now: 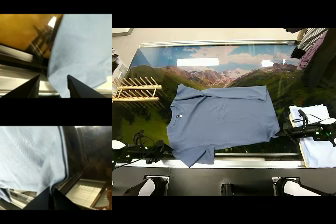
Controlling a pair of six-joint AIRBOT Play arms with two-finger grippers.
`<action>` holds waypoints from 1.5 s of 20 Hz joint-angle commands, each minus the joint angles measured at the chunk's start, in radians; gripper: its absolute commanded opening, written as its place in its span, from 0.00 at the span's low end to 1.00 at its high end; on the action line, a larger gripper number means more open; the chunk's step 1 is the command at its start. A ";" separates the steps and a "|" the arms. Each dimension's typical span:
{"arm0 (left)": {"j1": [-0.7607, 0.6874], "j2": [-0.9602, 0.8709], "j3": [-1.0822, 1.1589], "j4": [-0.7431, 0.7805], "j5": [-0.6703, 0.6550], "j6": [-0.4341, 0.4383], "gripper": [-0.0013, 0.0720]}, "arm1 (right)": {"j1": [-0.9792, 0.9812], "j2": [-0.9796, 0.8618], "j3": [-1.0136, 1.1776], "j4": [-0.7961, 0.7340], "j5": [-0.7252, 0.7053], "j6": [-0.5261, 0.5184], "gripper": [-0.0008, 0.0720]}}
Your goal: Fold the clothes and pants, and hang the long-sleeved shirts on hangers.
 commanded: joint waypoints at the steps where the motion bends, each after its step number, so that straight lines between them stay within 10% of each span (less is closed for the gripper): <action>1: -0.050 -0.047 -0.005 -0.006 0.011 -0.005 0.55 | 0.000 0.029 0.000 -0.002 -0.002 -0.003 0.05; 7: -0.116 -0.141 -0.004 -0.007 0.124 -0.017 0.50 | 0.000 0.056 0.000 0.000 0.009 0.004 0.05; 12: -0.116 -0.142 0.002 -0.036 0.165 0.011 0.04 | 0.000 0.103 0.000 0.069 0.030 -0.051 0.05; 20: -0.125 -0.140 0.379 -0.070 0.164 0.047 0.04 | 0.351 0.216 0.103 0.072 -0.201 0.042 0.05; 30: -0.133 -0.084 1.345 0.007 0.013 -0.124 0.04 | 0.422 0.395 1.002 -0.128 -0.101 0.259 0.05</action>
